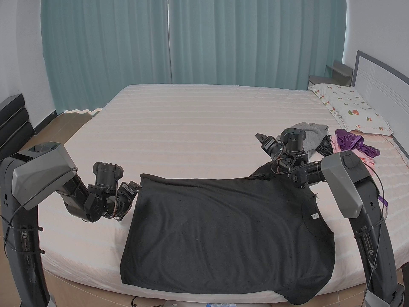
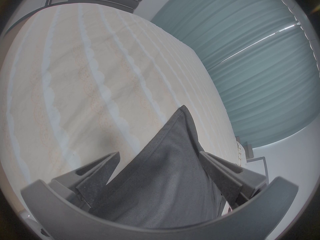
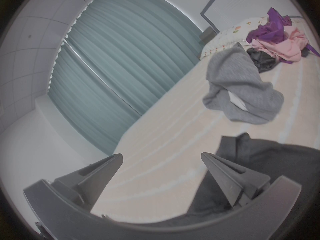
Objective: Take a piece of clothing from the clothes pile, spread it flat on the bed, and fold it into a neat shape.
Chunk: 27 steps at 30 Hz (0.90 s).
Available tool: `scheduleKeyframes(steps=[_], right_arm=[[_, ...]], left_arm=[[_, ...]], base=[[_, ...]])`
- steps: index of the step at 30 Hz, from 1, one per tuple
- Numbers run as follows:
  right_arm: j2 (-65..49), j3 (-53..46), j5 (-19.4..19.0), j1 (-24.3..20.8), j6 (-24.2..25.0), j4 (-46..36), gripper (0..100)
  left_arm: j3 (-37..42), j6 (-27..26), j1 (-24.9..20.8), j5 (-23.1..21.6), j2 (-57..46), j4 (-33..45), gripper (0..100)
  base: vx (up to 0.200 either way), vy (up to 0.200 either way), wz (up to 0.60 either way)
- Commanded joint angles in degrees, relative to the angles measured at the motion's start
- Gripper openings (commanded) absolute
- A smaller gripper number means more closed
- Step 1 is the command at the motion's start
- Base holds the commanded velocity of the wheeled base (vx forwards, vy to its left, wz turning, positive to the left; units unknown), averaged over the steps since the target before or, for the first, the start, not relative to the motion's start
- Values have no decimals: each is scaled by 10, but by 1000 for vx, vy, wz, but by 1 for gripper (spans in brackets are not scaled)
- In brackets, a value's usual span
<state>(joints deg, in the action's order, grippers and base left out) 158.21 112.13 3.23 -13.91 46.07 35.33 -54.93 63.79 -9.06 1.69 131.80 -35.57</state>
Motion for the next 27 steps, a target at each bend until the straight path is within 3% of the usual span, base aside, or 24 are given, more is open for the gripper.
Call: scheduleKeyframes(steps=[1, 8, 17, 27], right_arm=[[-32, -60, -23, 3, -1, -37, 100], [-62, -102, -100, 9, 4, -140, 100], [4, -63, -89, 6, 1, -156, 100], [-6, -63, -83, 11, 2, -177, 100]], left_arm=[[1, 0, 0, 0, 1, 0, 100], [5, 1, -1, 1, 0, 0, 100], [6, 1, -2, 2, 1, 0, 100], [6, 1, -3, 3, 1, 0, 100]], base=[[0, 0, 0], [0, 0, 0], [0, 0, 0], [0, 0, 0]])
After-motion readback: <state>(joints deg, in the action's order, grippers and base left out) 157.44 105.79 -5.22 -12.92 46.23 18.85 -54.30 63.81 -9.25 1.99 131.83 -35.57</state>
